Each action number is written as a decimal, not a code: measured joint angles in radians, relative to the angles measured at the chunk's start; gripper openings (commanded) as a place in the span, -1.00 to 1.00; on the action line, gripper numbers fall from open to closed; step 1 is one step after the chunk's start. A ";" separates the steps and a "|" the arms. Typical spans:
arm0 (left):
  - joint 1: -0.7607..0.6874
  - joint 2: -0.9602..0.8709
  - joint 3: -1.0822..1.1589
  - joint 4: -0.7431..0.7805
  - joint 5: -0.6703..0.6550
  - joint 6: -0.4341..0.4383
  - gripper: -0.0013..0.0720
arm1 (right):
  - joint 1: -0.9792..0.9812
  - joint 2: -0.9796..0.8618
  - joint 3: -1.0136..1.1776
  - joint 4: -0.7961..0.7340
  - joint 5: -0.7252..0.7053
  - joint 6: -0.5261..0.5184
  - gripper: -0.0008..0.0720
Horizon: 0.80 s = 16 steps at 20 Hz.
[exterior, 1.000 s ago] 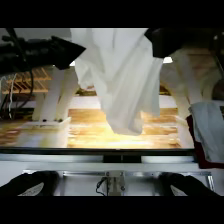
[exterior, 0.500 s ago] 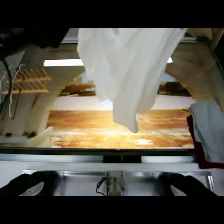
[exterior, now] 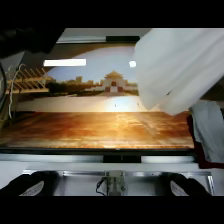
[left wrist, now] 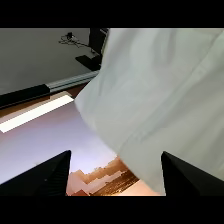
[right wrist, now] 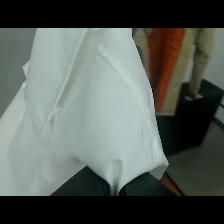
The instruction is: Fold the shirts.
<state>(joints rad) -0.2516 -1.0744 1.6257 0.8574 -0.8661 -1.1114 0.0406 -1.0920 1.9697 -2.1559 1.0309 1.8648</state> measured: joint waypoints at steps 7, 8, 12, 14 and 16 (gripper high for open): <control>0.003 -0.005 -0.004 0.015 -0.044 0.000 0.88 | -0.446 -0.024 0.000 0.201 0.008 0.022 -0.82; 0.003 -0.005 -0.005 0.015 -0.046 0.000 0.88 | -0.492 -0.029 0.000 0.216 0.005 0.018 -0.82; 0.003 -0.005 -0.005 0.018 -0.050 -0.001 0.88 | -0.663 -0.054 0.000 0.247 -0.056 0.015 -0.82; 0.003 -0.005 -0.005 0.018 -0.050 -0.007 0.88 | -0.731 -0.077 0.000 0.257 -0.085 0.013 -0.82; 0.003 -0.005 -0.005 0.019 -0.051 -0.015 0.88 | -0.780 -0.104 0.000 0.265 -0.117 0.013 -0.82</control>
<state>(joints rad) -0.2481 -1.0798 1.6207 0.8768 -0.9173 -1.1267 -0.7395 -1.1957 1.9697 -1.8908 0.9134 1.8774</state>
